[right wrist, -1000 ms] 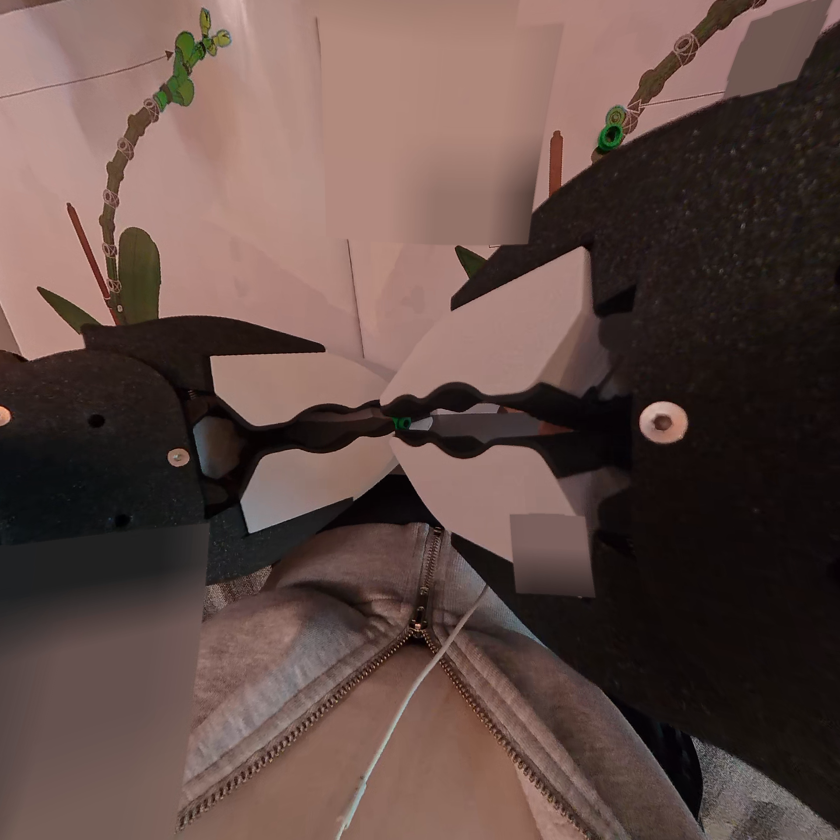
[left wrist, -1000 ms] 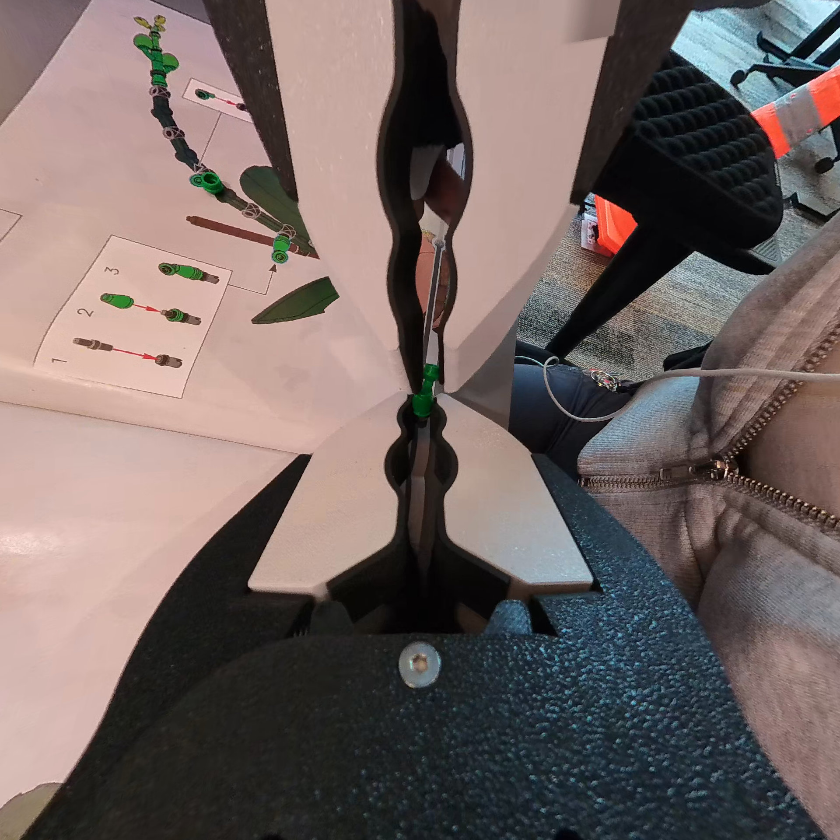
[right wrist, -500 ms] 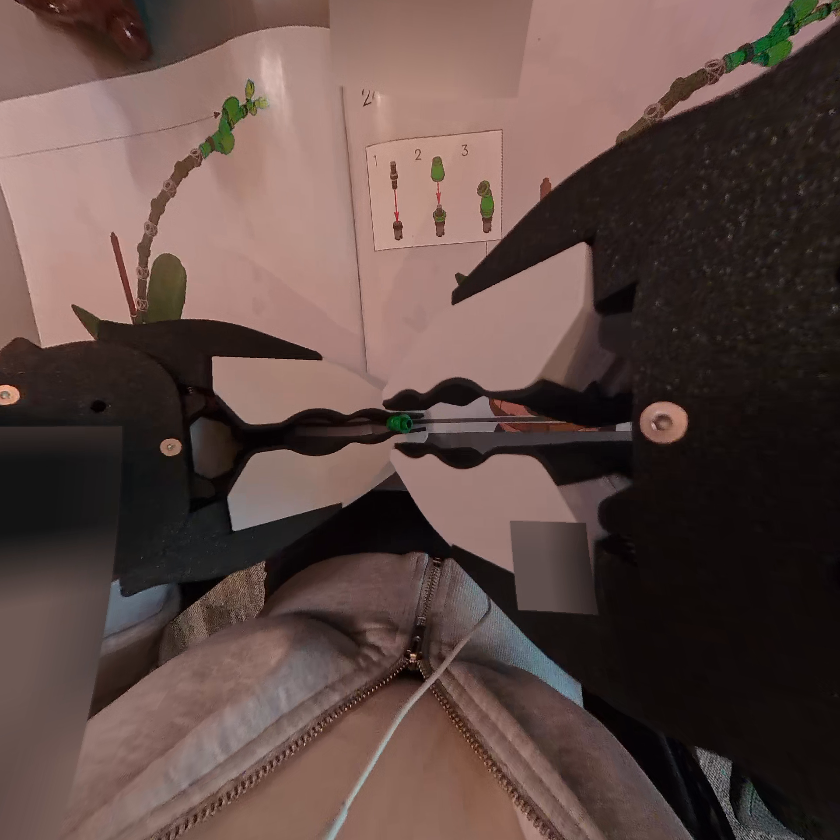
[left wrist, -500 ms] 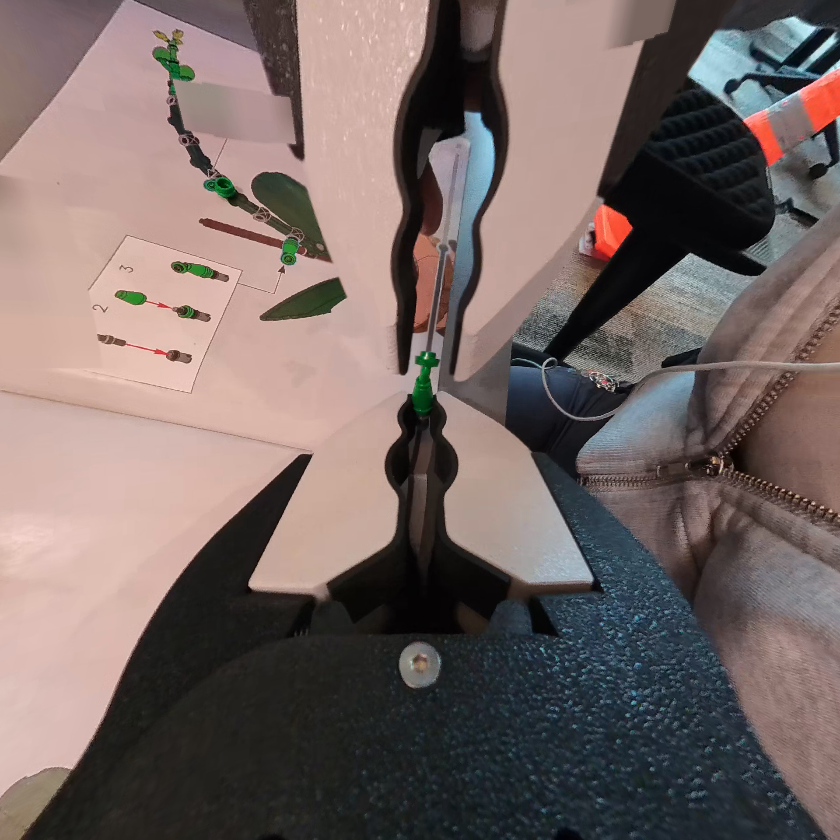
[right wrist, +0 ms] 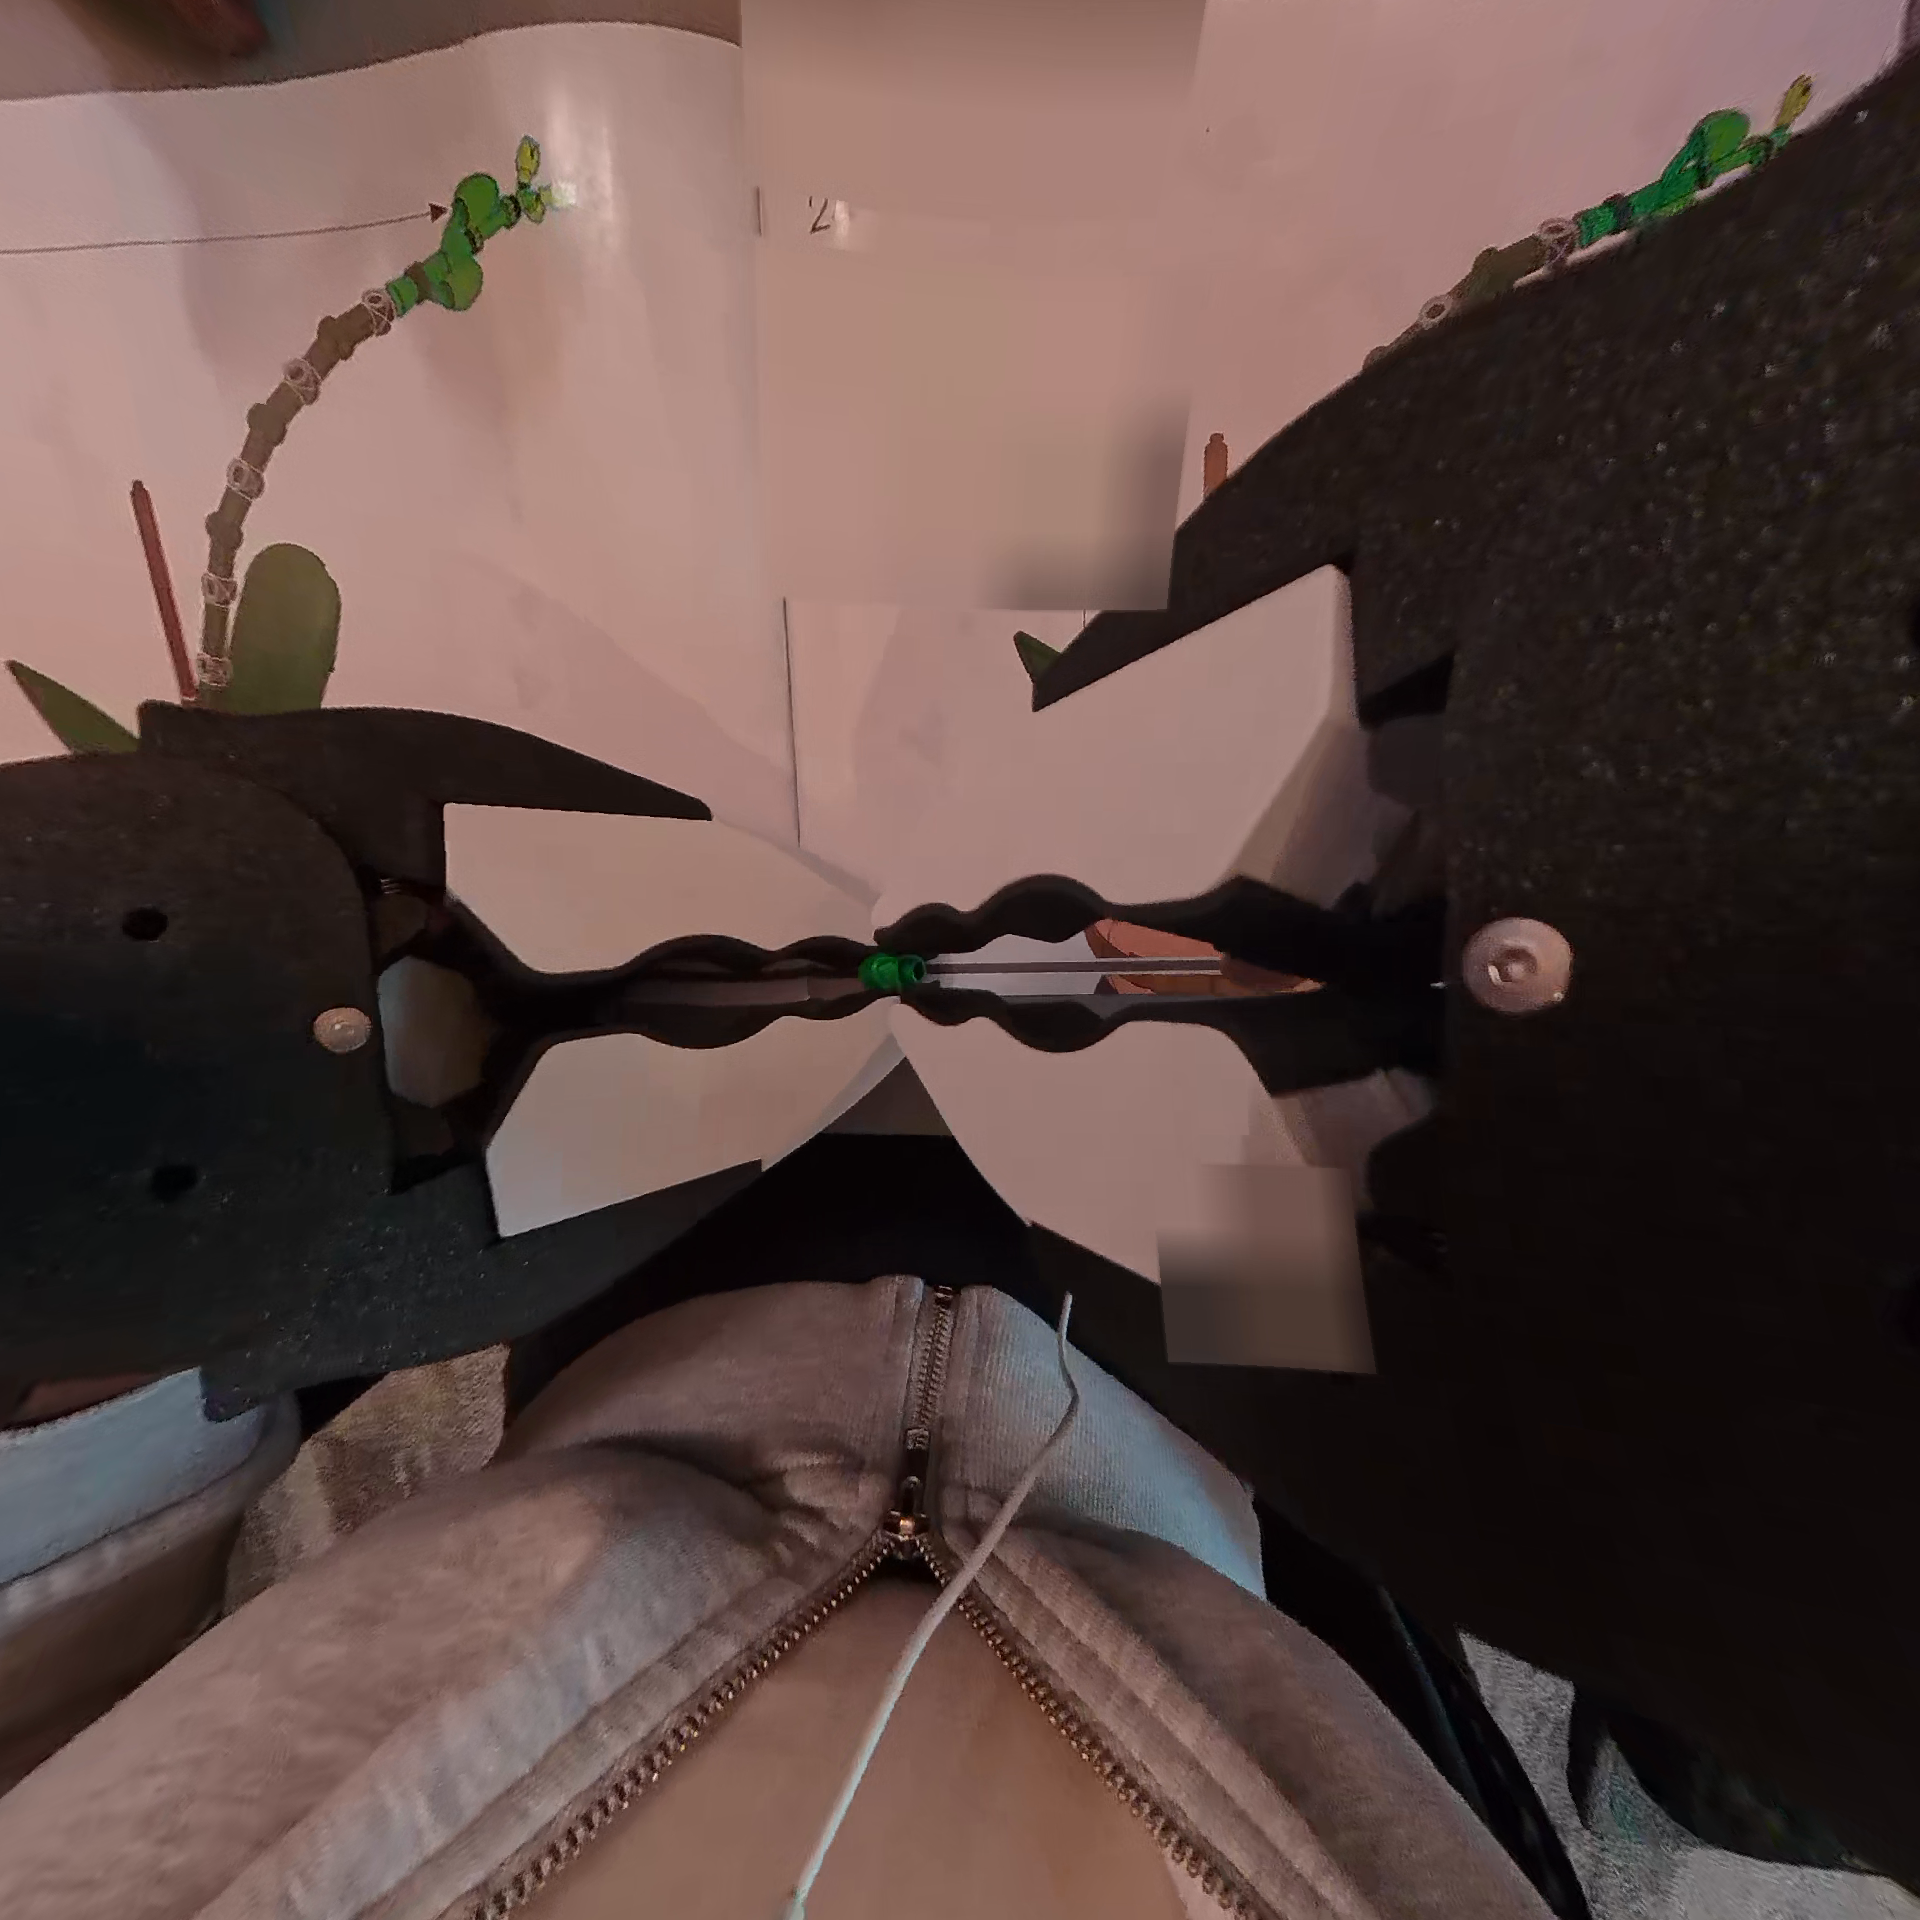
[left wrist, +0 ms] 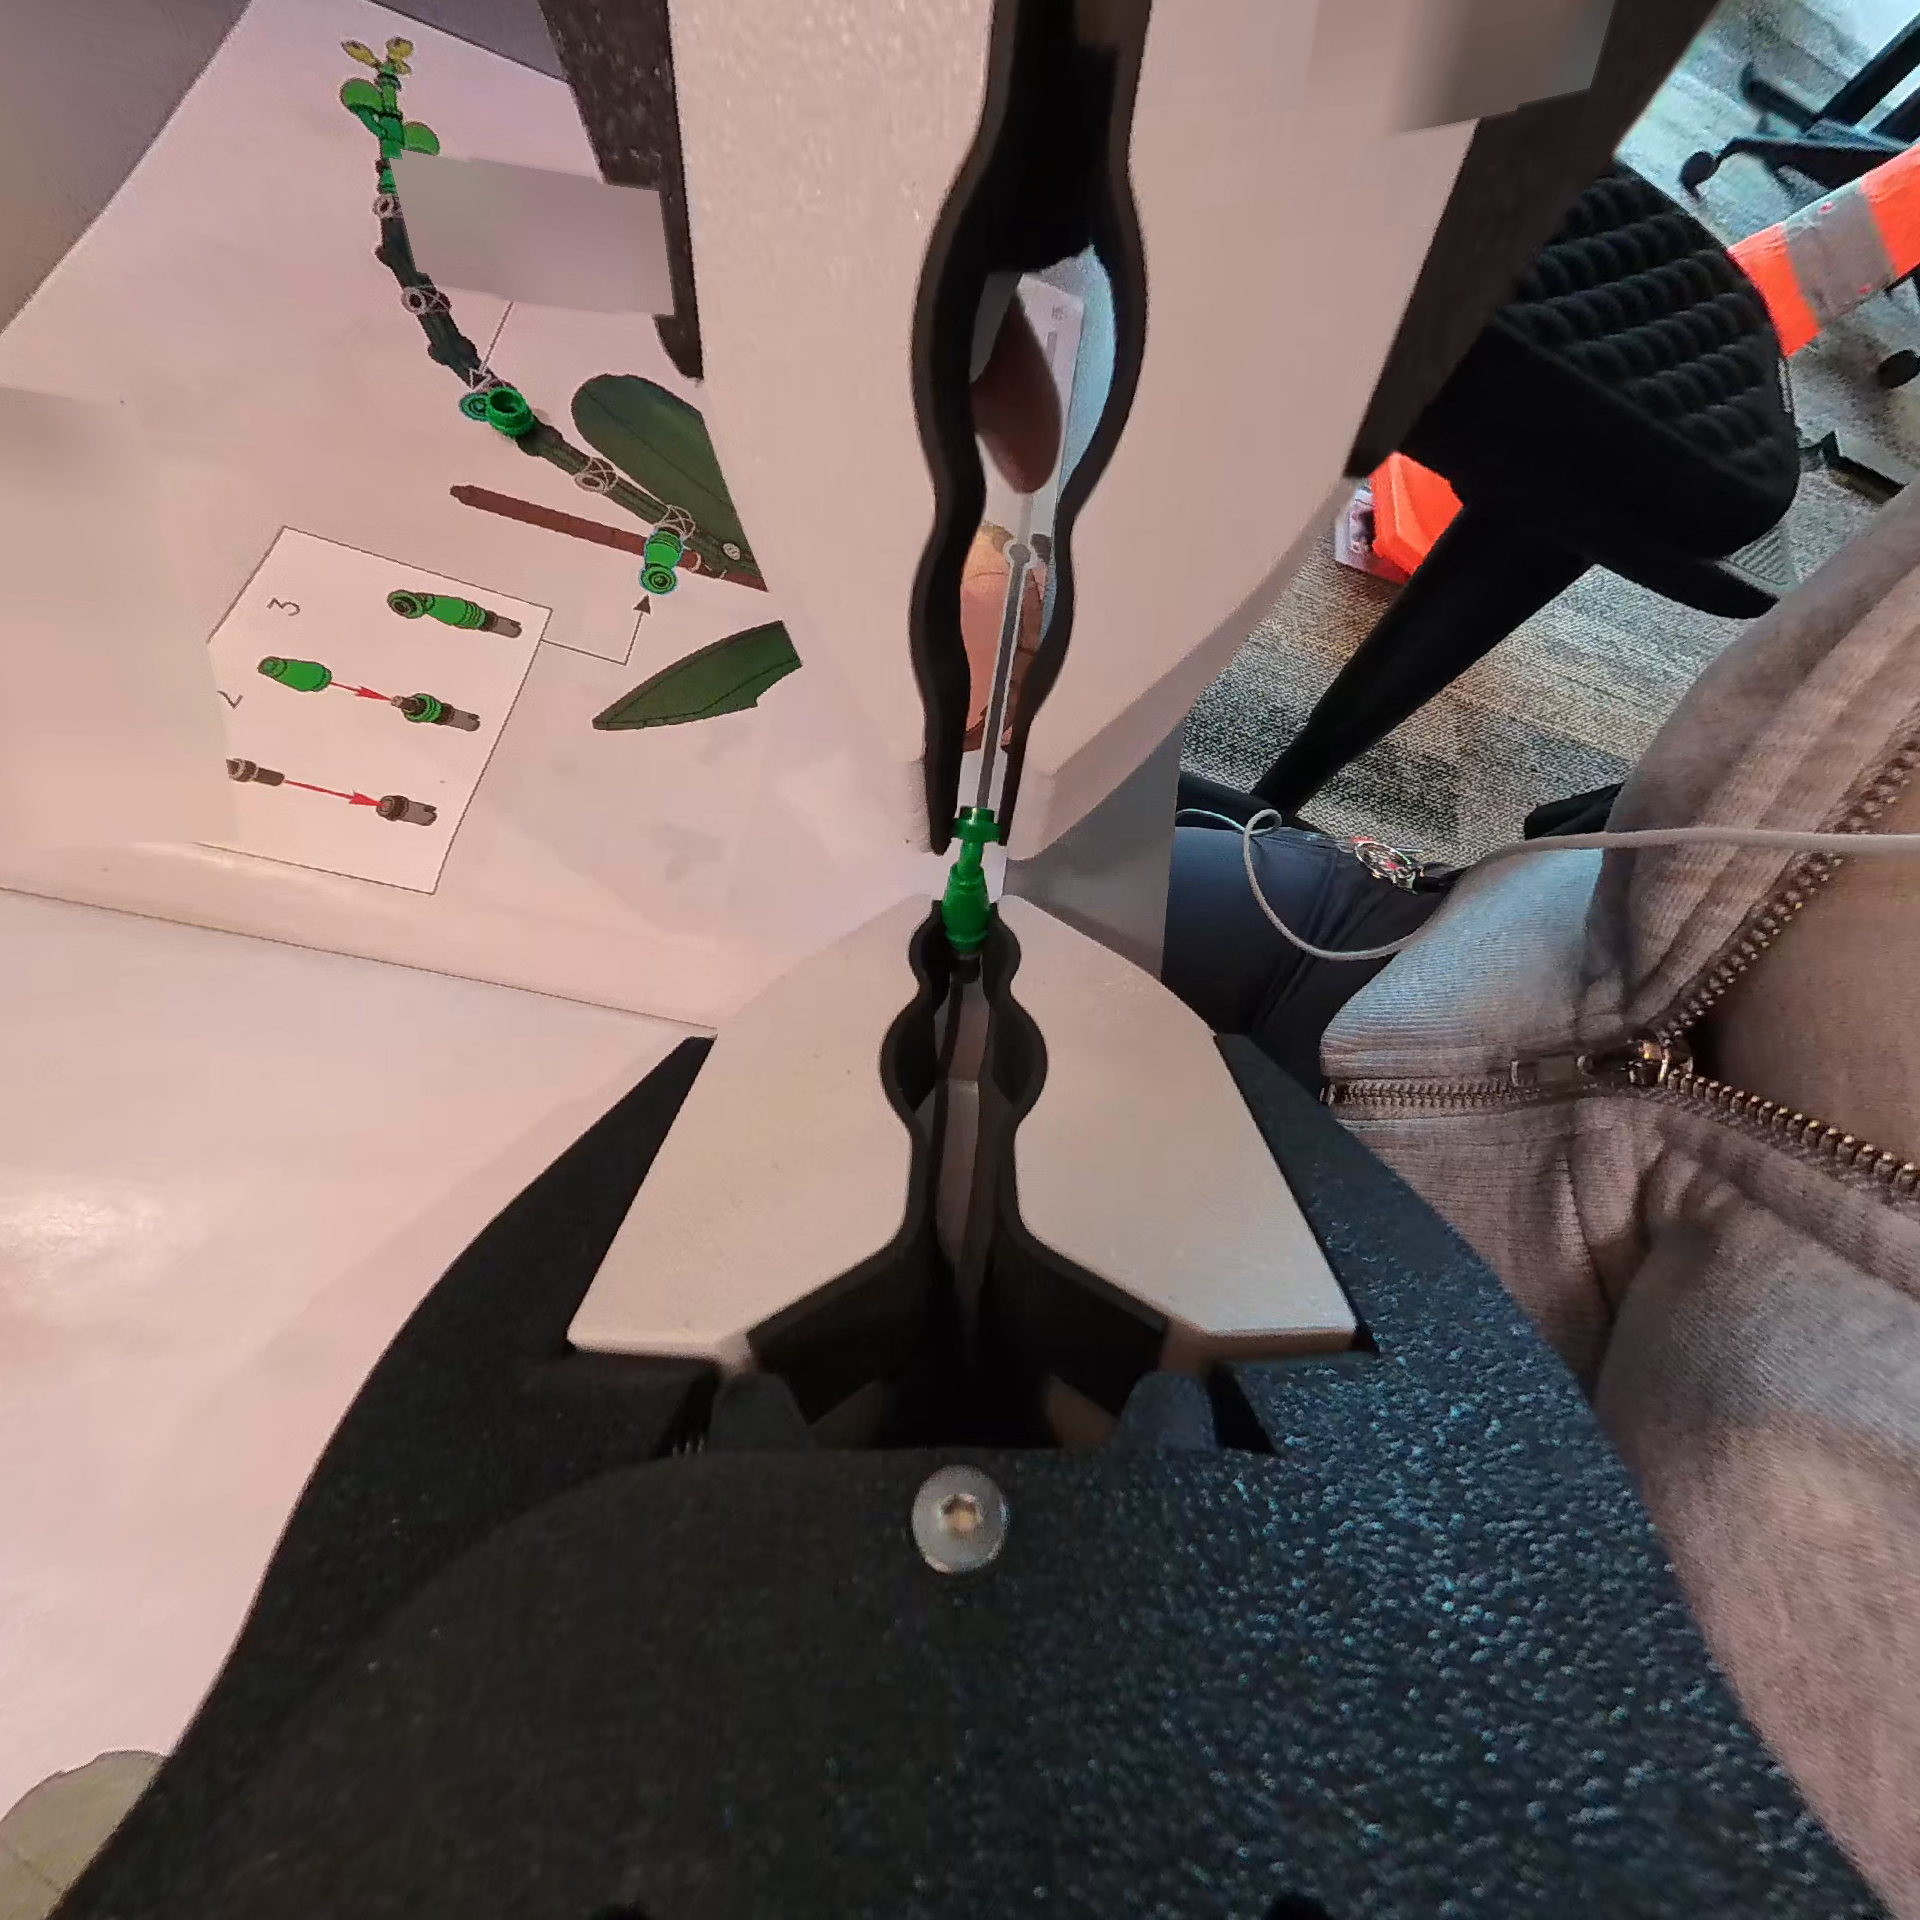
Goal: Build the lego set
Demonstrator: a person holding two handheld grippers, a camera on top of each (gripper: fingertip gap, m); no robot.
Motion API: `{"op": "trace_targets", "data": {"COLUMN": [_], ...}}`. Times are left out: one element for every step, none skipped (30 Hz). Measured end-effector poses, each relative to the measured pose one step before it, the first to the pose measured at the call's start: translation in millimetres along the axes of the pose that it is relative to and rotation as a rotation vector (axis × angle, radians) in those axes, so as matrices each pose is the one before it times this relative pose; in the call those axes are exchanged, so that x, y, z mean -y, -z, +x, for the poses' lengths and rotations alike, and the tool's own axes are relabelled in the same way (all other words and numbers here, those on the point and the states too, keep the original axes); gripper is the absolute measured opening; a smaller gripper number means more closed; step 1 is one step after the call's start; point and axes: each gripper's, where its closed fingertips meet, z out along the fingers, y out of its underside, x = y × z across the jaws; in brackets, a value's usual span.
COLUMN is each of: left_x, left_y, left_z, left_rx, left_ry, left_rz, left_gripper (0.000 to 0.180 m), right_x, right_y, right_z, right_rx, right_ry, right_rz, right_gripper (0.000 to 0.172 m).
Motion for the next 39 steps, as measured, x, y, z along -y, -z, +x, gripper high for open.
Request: {"op": "trace_targets", "data": {"left_x": [0.03,-0.26,-0.17,0.19,0.02,0.05,0.05,0.07,0.13,-0.05,-0.04,-0.08,-0.04,-0.1,-0.08,0.02,-0.05,0.02,0.17,0.11,-0.15,0.21,-2.25,-0.83,1.19,-0.33,0.13,0.36,0.09,0.14,0.58,-0.17,0.54,0.38,1.21,-0.17,-0.93,-1.55,-0.44], "left_y": [0.02,-0.51,-0.34,0.39,0.17,-0.07,0.17,0.15,0.11,0.07,-0.13,0.05,0.1,-0.13,-0.3,-0.14,-0.17,-0.06,-0.04,0.08,0.4,0.57,0.62,1.74,0.83,-0.95,-0.28,0.05,-0.27,-0.45,-0.47,1.61,1.23,0.2,-0.24,-0.27,-0.72,-1.09,-0.42], "left_z": [-0.34,0.53,0.27,0.03,-0.05,-0.11,-0.03,0.14,-0.04,-0.02,0.0,-0.02,0.12,0.01,0.04,0.12,0.01,0.07,0.03,-0.2,-0.08,0.38,3.22,0.04,-2.02,-0.81,-0.04,0.34,0.14,0.32,-0.5,-1.34,-0.69,-0.54,0.61,1.26,0.64,0.82,0.24], "left_rx": [0.001,0.0032,0.0051,0.0034,0.0015,-0.0011,-0.0024,-0.0015,-0.001,-0.0002,0.0002,0.0004,0.0004,0.0007,0.0006,0.0009,0.0005,0.0,0.0,0.0005,0.0001,-0.0056,-0.0216,-0.0009,0.0069,0.001,0.0016,0.0013,-0.001,-0.0017,0.0027,0.0025,-0.0006,0.0034,-0.0017,-0.006,0.0006,0.0014,0.0062], "left_ry": [-0.001,-0.0033,-0.0053,-0.004,-0.0016,0.0016,0.0029,0.0017,0.0011,0.0003,-0.0003,-0.0005,-0.0008,-0.0011,-0.0005,-0.0007,-0.0006,0.0001,0.0001,-0.0003,-0.0001,0.0006,-0.0144,-0.0018,0.0141,0.0087,0.0003,-0.001,0.0004,0.002,0.0052,0.0071,0.0037,0.0034,-0.0002,-0.0054,-0.0061,-0.0107,-0.0108], "left_rz": [0.0,-0.0002,-0.0001,-0.0005,-0.0003,0.0,0.0002,0.0,-0.0001,-0.0001,0.0,-0.0001,-0.0002,-0.0002,-0.0002,-0.0001,-0.0003,-0.0001,0.0,0.0001,0.0007,0.0004,-0.0099,0.005,0.0112,-0.0057,-0.0009,0.001,-0.0002,0.0001,0.0036,0.01,0.0078,0.0042,0.0009,-0.0031,-0.0081,-0.013,-0.0045], "left_gripper": [0.005,0.005,0.005,0.005,0.005,0.005,0.005,0.004,0.004,0.004,0.005,0.005,0.005,0.005,0.005,0.005,0.005,0.005,0.004,0.004,0.004,0.004,0.005,0.005,0.004,0.004,0.004,0.004,0.004,0.004,0.004,0.004,0.004,0.004,0.004,0.004,0.004,0.004,0.004], "right_x": [-0.54,-0.39,-0.35,-0.24,-0.59,-0.53,-0.35,-0.07,-0.02,0.07,0.39,0.19,0.27,-0.15,-0.27,0.1,0.29,-0.86,-0.41,-1.38,-4.58,-11.38,-1.41,3.99,0.96,-1.63,0.16,1.35,0.91,0.5,0.75,1.06,0.73,0.82,0.63,-0.2,-0.2,-0.82,-0.2], "right_y": [-0.05,-0.16,-0.12,-0.11,-0.13,-0.02,-0.15,0.0,-0.11,-0.16,-0.24,-0.29,-0.2,0.2,-0.08,-0.17,-0.12,0.28,0.48,-0.15,-0.73,-7.64,-13.89,0.44,1.7,2.46,3.53,3.64,2.65,1.14,0.39,-0.05,0.14,0.35,-0.28,-0.28,-0.35,-0.46,0.38], "right_z": [0.15,-0.09,-0.26,-0.15,-0.13,0.35,0.26,0.1,0.16,0.09,0.19,0.05,-0.08,-0.08,0.03,0.07,-0.38,-0.05,0.12,0.33,1.32,-0.06,-6.54,0.42,2.24,1.76,0.98,-0.26,-0.36,-0.02,0.92,0.67,0.2,0.96,-0.25,-1.37,-0.24,-0.65,-0.44], "right_rx": [-0.0068,-0.0031,-0.0012,-0.0029,-0.0025,-0.0055,-0.0055,-0.0046,-0.0034,-0.0015,-0.0007,0.0016,0.0019,0.0013,0.001,0.0006,0.0032,0.0042,0.0027,0.0021,-0.0066,-0.0019,0.0214,-0.01,0.0005,0.0101,0.0148,0.0148,0.0045,-0.0042,-0.0155,-0.0127,-0.0031,-0.005,0.0051,0.0033,-0.0128,-0.0106,-0.0133], "right_ry": [0.0036,0.001,-0.0031,-0.0024,-0.0058,-0.0049,-0.0045,-0.0022,-0.0027,-0.0022,0.0005,-0.0025,-0.001,0.0022,0.0023,0.0026,0.0011,-0.0035,-0.0021,-0.0002,0.002,0.0071,0.0234,0.012,-0.0478,-0.0336,-0.0304,-0.0183,-0.0074,-0.0009,0.0135,0.0086,0.0043,-0.002,-0.0038,0.0078,0.0163,0.0224,0.0223], "right_rz": [-0.0223,-0.0131,-0.0095,-0.003,-0.0017,0.0001,0.0018,0.0029,0.0014,-0.0005,0.0001,-0.0018,-0.0048,-0.0084,-0.0104,-0.009,-0.0047,-0.0101,-0.0092,-0.0137,-0.0326,-0.0718,0.0047,0.0463,0.0278,0.0175,0.028,0.0284,0.0175,0.0022,0.001,0.0059,0.0115,0.0201,0.02,0.0094,0.0014,-0.0117,-0.0092], "right_gripper": [0.006,0.006,0.006,0.006,0.006,0.006,0.006,0.006,0.006,0.006,0.006,0.006,0.006,0.006,0.006,0.006,0.006,0.006,0.006,0.006,0.005,0.005,0.006,0.004,0.005,0.005,0.005,0.005,0.005,0.005,0.005,0.005,0.005,0.005,0.005,0.005,0.005,0.005,0.005]}}
